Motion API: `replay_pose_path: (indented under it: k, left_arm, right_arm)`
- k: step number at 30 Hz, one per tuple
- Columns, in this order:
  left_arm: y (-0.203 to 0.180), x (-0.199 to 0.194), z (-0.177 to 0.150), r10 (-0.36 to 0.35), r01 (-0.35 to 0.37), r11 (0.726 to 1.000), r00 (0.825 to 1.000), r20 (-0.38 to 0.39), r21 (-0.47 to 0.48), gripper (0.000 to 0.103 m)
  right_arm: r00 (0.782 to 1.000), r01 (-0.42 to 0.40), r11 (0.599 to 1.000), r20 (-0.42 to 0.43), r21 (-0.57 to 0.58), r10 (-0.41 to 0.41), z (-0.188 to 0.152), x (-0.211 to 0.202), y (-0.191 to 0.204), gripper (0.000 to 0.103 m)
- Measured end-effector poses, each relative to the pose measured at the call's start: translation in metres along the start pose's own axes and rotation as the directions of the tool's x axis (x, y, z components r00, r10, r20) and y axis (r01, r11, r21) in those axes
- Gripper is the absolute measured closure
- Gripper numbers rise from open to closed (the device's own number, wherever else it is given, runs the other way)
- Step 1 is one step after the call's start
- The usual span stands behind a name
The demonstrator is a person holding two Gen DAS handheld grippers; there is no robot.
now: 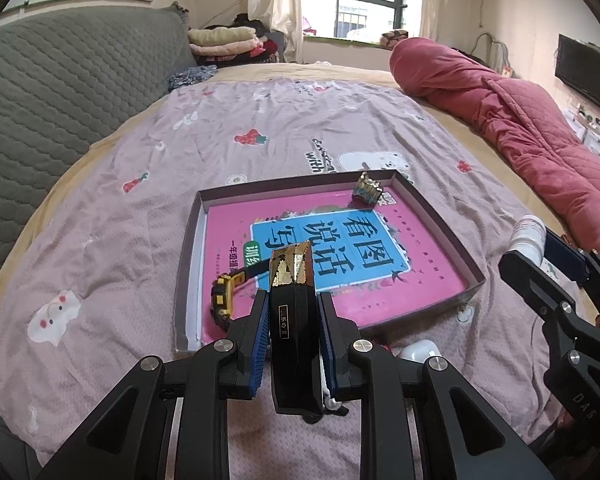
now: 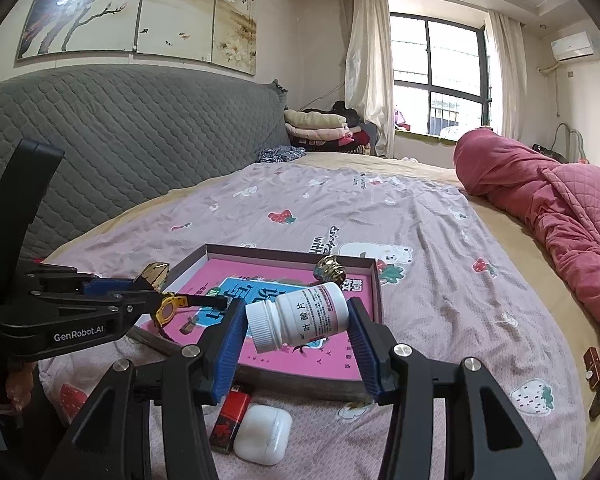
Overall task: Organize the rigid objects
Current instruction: 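Carry the black lighter over the gray box while the right gripper carries the pill bottle there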
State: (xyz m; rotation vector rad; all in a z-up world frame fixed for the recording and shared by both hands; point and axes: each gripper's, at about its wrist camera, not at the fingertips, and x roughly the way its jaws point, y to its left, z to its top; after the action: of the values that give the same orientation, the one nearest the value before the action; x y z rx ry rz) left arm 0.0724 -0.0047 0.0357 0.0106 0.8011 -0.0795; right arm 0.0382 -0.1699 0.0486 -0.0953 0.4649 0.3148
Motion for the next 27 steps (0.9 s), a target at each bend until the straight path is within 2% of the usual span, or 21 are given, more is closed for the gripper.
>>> replay_pose_path:
  k: [15,27]
  left_arm:
    - [0.016,0.009,0.020,0.022,-0.022,0.999,1.000,0.019,-0.041,0.079]
    - [0.012,0.020,0.028,0.021,-0.020,0.999,1.000,0.017,-0.036,0.079]
  right_arm:
    - [1.000,0.014,1.000,0.022,-0.007,-0.013,0.007,0.008,-0.010,0.053]
    - [1.000,0.025,1.000,0.015,0.011,-0.025,0.008,0.019,-0.021,0.053]
